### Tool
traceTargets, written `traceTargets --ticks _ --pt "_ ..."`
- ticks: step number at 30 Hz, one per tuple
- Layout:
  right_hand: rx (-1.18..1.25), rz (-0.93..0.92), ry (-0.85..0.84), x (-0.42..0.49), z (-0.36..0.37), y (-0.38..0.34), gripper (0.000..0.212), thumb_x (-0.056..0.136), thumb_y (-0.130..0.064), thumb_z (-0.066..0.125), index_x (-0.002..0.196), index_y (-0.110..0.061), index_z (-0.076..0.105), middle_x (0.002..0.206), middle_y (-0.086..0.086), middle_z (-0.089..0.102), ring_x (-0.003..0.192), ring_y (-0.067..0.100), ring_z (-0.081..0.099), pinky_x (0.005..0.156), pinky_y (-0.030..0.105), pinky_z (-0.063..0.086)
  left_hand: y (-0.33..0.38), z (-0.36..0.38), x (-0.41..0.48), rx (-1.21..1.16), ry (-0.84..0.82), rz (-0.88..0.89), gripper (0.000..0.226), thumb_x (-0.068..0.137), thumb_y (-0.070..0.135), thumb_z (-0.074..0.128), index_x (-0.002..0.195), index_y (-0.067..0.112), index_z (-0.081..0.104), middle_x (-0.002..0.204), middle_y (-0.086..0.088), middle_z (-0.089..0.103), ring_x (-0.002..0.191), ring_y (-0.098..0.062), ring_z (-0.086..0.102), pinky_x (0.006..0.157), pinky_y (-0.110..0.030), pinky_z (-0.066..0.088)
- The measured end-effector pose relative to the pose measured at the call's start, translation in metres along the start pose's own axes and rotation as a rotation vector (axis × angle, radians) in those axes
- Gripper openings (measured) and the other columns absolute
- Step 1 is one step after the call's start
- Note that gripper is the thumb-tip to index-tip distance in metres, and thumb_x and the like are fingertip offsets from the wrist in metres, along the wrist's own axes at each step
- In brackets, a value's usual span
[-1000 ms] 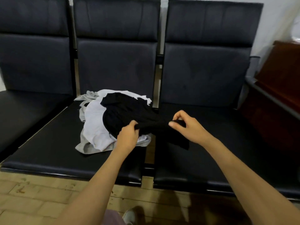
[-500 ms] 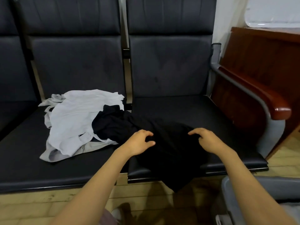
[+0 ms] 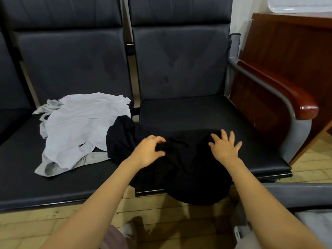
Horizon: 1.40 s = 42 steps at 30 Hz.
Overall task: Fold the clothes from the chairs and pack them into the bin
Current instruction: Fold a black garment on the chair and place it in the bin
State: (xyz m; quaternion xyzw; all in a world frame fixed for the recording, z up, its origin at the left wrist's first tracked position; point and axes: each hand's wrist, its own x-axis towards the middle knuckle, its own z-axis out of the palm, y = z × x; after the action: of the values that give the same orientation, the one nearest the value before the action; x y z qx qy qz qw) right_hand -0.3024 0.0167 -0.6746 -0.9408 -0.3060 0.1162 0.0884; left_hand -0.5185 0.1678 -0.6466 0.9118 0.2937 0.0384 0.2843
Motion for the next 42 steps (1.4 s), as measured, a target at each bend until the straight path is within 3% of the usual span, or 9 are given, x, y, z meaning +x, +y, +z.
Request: traceTargets --ticks 4,8,11,18,23,26,28,37,42 --pt "0.003 -0.153 0.271 -0.004 -0.003 -0.008 0.043 0.094 -0.034 0.056 0.134 -0.020 0.048 0.142 0.011 0.034 0.135 0.031 0.024 0.108 0.046 0.028 -0.023 0.006 0.003 0.219 -0.115 -0.140 0.051 0.091 0.043 0.058 0.137 0.024 0.047 0.144 -0.001 0.037 0.133 -0.026 0.031 0.110 -0.046 0.032" --pt "0.167 -0.329 -0.180 -0.023 -0.017 -0.028 0.052 0.075 -0.058 0.070 0.108 -0.021 0.058 0.110 0.001 0.047 0.108 0.021 0.047 0.095 0.037 0.045 -0.017 0.012 0.010 0.198 0.125 -0.108 0.023 0.091 0.035 0.061 0.108 0.020 0.064 0.118 -0.003 0.056 0.113 -0.026 0.051 0.097 -0.043 0.042" --pt "0.005 -0.371 -0.357 -0.030 -0.016 -0.028 0.035 0.079 -0.037 0.075 0.103 -0.021 0.055 0.106 -0.001 0.049 0.099 0.020 0.053 0.087 0.035 0.049 -0.013 0.007 0.013 0.041 0.359 -0.130 0.012 0.092 0.028 0.059 0.098 0.018 0.063 0.104 -0.003 0.063 0.100 -0.025 0.059 0.087 -0.039 0.045" --pt "0.593 -0.273 0.258 -0.026 -0.033 -0.028 0.007 0.101 -0.022 0.043 0.099 -0.016 0.046 0.075 0.008 0.063 0.070 0.024 0.062 0.067 0.038 0.050 0.012 -0.019 0.015 -0.645 0.564 -0.199 0.016 0.098 0.027 0.050 0.085 0.017 0.051 0.081 0.002 0.054 0.075 -0.012 0.050 0.067 -0.025 0.044" --pt "0.983 -0.301 0.260 -0.023 -0.033 -0.039 0.036 0.100 -0.011 0.045 0.135 -0.015 0.038 0.138 0.003 0.048 0.133 0.016 0.043 0.099 0.016 0.036 0.013 -0.020 0.023 -1.252 0.317 -0.059 0.041 0.096 0.016 0.055 0.134 0.006 0.042 0.138 -0.008 0.047 0.126 -0.014 0.048 0.110 -0.032 0.038" --pt "0.461 -0.384 0.110 -0.018 -0.011 -0.037 0.069 0.092 -0.027 0.062 0.149 -0.017 0.025 0.160 0.006 0.007 0.148 0.021 0.006 0.117 0.028 0.014 -0.008 -0.014 0.024 -0.688 0.317 -0.168 0.067 0.092 0.029 0.061 0.149 0.018 0.026 0.154 -0.001 0.025 0.139 -0.018 0.030 0.116 -0.037 0.028" --pt "0.209 -0.474 0.132 -0.021 0.001 -0.041 0.068 0.089 -0.036 0.064 0.147 -0.018 0.032 0.158 0.006 0.015 0.146 0.024 0.006 0.118 0.038 0.017 -0.026 -0.014 0.019 -0.260 0.307 -0.238 0.054 0.089 0.030 0.065 0.138 0.016 0.047 0.148 -0.007 0.035 0.135 -0.023 0.035 0.113 -0.037 0.031" --pt "0.315 -0.541 -0.053 0.006 0.002 -0.126 0.049 0.099 -0.010 0.045 0.145 -0.023 0.034 0.146 0.005 0.031 0.120 0.025 0.046 0.096 0.035 0.046 -0.052 -0.014 -0.004 -0.147 0.256 -0.318 0.058 0.089 0.044 0.062 0.137 0.016 0.045 0.119 -0.006 0.061 0.111 -0.022 0.057 0.092 -0.033 0.045" --pt "0.118 -0.323 -0.095 0.067 -0.004 -0.155 0.064 0.094 -0.012 0.053 0.149 -0.019 0.022 0.149 0.014 0.023 0.126 0.036 0.043 0.102 0.043 0.042 -0.070 -0.025 -0.002 -0.108 0.131 -0.286 0.026 0.082 0.037 0.073 0.100 0.019 0.069 0.078 0.009 0.061 0.090 -0.015 0.063 0.080 -0.024 0.046"
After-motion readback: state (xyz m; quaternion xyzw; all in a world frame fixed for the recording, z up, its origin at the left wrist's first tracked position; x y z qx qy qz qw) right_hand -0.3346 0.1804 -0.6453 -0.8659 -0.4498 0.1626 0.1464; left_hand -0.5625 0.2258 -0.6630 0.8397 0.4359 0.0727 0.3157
